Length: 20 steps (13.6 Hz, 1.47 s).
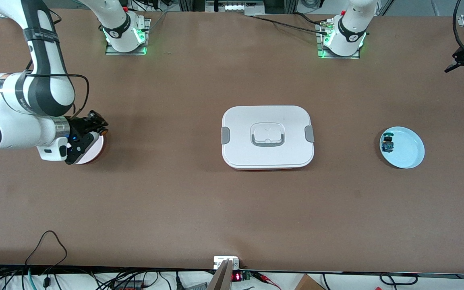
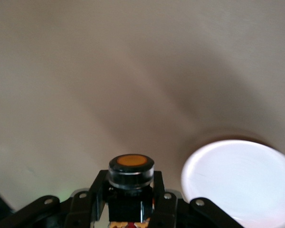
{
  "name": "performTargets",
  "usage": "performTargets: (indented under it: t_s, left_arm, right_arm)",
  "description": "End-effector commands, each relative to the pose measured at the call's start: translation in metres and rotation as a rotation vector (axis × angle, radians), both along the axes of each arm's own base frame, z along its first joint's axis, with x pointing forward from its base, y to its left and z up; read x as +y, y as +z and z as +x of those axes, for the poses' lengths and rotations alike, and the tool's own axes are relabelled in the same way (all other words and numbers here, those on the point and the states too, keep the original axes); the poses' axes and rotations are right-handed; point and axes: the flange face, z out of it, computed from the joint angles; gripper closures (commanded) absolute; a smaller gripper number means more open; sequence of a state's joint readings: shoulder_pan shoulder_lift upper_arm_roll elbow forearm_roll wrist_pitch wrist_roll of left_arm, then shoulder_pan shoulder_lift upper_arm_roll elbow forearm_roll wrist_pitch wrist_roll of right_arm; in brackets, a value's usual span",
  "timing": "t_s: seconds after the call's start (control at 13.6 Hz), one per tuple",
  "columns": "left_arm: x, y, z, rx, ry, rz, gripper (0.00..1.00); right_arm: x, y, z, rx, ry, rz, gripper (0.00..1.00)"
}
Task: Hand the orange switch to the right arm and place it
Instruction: 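Lower the orange switch onto the white plate and open the right gripper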
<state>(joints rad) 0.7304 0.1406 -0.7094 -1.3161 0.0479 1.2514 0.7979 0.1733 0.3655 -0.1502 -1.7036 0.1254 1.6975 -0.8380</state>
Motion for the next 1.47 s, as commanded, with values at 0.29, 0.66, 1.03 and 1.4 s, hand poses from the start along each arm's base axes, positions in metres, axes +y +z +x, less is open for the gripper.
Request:
performTargets:
  t_s: [0.29,0.66,1.03,1.4]
  left_arm:
    - [-0.072,-0.004,0.015,-0.076,-0.016,0.173,0.00]
    - [-0.026,-0.035,0.040,-0.195,0.120,0.186,0.00]
    - [-0.022,-0.039,0.050,-0.305,-0.091,0.183,0.00]
    - [-0.020,-0.043,0.046,-0.280,0.137,0.090,0.00]
  right_arm:
    - [-0.047,-0.041,-0.025,-0.172,0.347,-0.036,0.98]
    - [-0.090,-0.068,-0.039,-0.248,0.534,-0.023,0.98]
    - [-0.104,-0.095,-0.051,-0.287,0.647,-0.012,0.98]
    - [-0.105,-0.119,-0.066,-0.296,0.674,-0.007,0.98]
